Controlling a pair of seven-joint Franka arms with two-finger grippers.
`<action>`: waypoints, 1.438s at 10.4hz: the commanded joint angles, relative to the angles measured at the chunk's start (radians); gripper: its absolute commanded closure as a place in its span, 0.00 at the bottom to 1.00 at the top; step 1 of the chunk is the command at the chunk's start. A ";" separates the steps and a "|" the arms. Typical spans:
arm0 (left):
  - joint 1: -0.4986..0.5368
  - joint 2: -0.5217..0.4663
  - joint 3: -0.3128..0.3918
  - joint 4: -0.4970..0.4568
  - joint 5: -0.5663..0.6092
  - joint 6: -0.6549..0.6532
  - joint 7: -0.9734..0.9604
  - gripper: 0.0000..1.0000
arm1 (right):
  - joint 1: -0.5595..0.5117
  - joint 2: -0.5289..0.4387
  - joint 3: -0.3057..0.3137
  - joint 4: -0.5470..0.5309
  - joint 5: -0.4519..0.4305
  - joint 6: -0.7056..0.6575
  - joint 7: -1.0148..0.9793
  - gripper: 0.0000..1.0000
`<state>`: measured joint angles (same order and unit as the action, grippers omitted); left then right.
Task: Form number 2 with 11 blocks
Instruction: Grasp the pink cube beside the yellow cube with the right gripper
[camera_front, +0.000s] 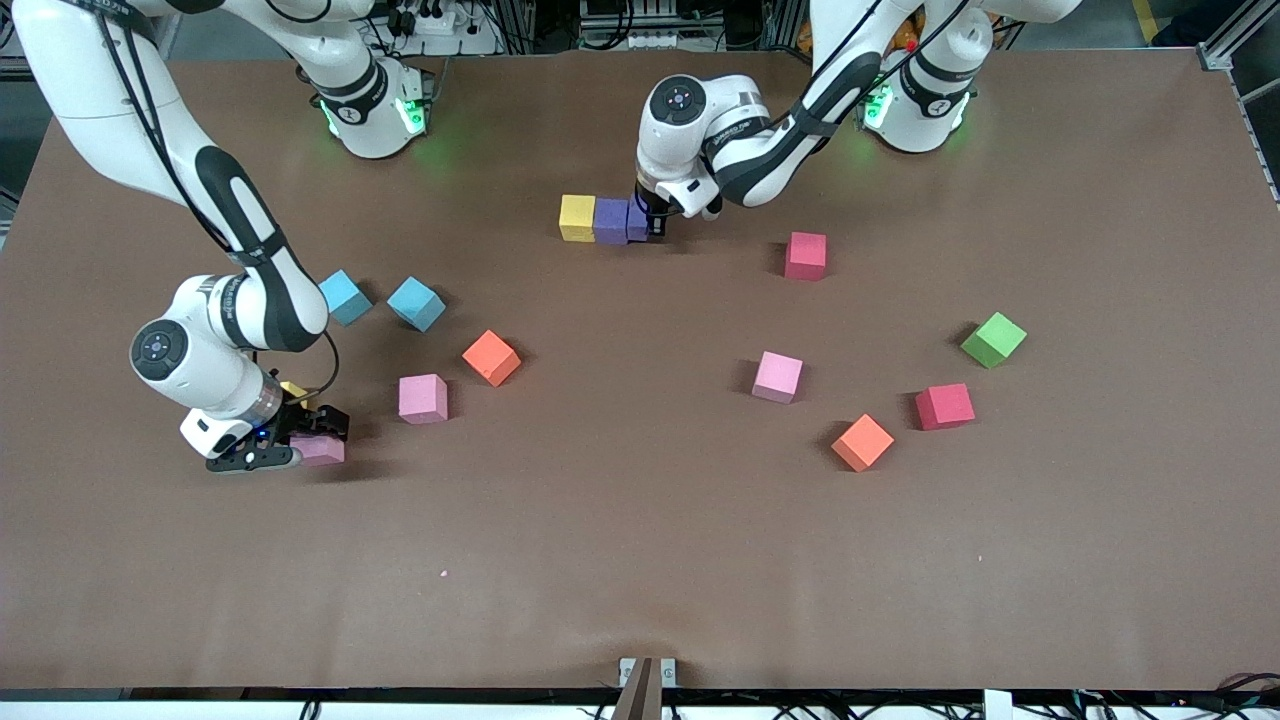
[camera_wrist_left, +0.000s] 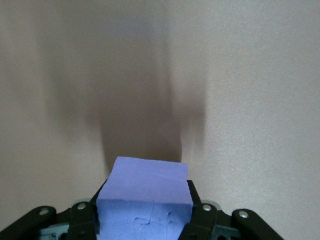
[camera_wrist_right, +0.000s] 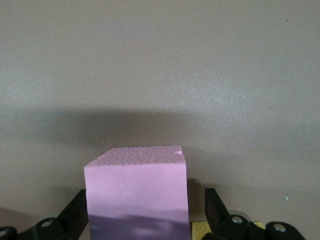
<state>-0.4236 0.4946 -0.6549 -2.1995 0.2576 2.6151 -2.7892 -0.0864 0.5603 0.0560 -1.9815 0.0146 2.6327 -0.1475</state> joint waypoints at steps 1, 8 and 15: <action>-0.024 0.015 0.006 0.018 0.023 0.006 -0.222 0.88 | -0.004 -0.004 0.005 0.010 0.007 -0.019 0.018 0.00; -0.076 0.030 0.055 0.035 0.023 0.002 -0.243 0.87 | 0.013 0.001 0.005 0.018 0.007 -0.019 0.023 0.28; -0.081 -0.005 0.058 0.049 0.049 -0.102 -0.239 0.00 | 0.030 -0.023 0.010 0.072 0.005 -0.100 0.014 0.46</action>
<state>-0.4839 0.5264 -0.5960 -2.1594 0.2528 2.5665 -2.7959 -0.0573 0.5574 0.0652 -1.9281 0.0156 2.5912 -0.1383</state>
